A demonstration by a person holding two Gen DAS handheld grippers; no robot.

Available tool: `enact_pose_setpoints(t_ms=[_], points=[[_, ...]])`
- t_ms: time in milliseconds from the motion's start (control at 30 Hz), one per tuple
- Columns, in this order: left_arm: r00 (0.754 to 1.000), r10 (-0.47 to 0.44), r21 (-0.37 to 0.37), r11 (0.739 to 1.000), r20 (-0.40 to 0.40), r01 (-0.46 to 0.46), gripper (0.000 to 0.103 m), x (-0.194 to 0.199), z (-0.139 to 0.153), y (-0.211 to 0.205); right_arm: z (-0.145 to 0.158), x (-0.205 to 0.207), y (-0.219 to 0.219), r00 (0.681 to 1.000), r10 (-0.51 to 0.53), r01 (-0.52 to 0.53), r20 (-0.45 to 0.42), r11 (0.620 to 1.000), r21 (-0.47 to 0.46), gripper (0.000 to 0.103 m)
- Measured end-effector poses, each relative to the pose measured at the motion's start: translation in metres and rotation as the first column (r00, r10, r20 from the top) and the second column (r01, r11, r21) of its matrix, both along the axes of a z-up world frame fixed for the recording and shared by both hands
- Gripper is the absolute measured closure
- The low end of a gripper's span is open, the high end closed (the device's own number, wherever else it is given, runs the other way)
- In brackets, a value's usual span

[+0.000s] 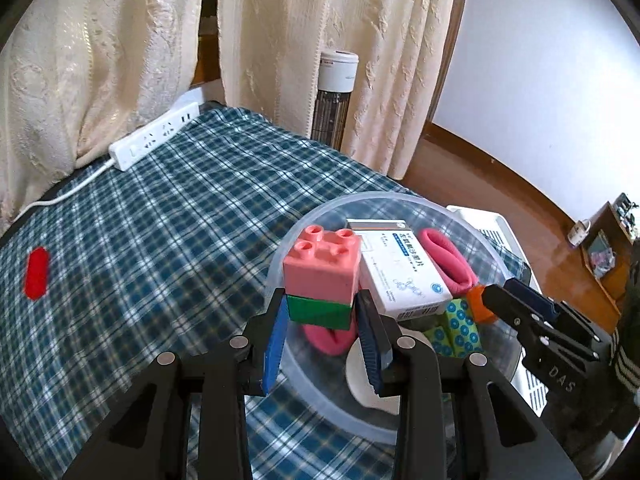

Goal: Organize objects
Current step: 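Lower the pink-green brick and orange brick into the bowl and open both tools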

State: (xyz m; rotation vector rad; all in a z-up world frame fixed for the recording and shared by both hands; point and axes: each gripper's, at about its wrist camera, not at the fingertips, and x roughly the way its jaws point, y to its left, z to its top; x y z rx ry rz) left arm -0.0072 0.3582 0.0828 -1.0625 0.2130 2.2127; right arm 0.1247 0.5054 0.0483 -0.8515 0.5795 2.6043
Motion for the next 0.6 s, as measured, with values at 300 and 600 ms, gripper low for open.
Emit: enact_pose_setpoints(t_ms=[300, 600], points=[[0.999, -0.009, 0.000, 1.000, 0.032, 0.009, 0.065, -0.003, -0.008, -0.001, 0.001, -0.004, -0.004, 1.000, 0.012, -0.012, -0.001, 1.000, 0.001, 0.058], [0.999, 0.035, 0.014, 0.999, 0.025, -0.036, 0.065, -0.005, -0.004, -0.020, 0.008, -0.009, -0.016, 0.999, 0.035, -0.035, -0.011, 0.999, 0.013, 0.058]])
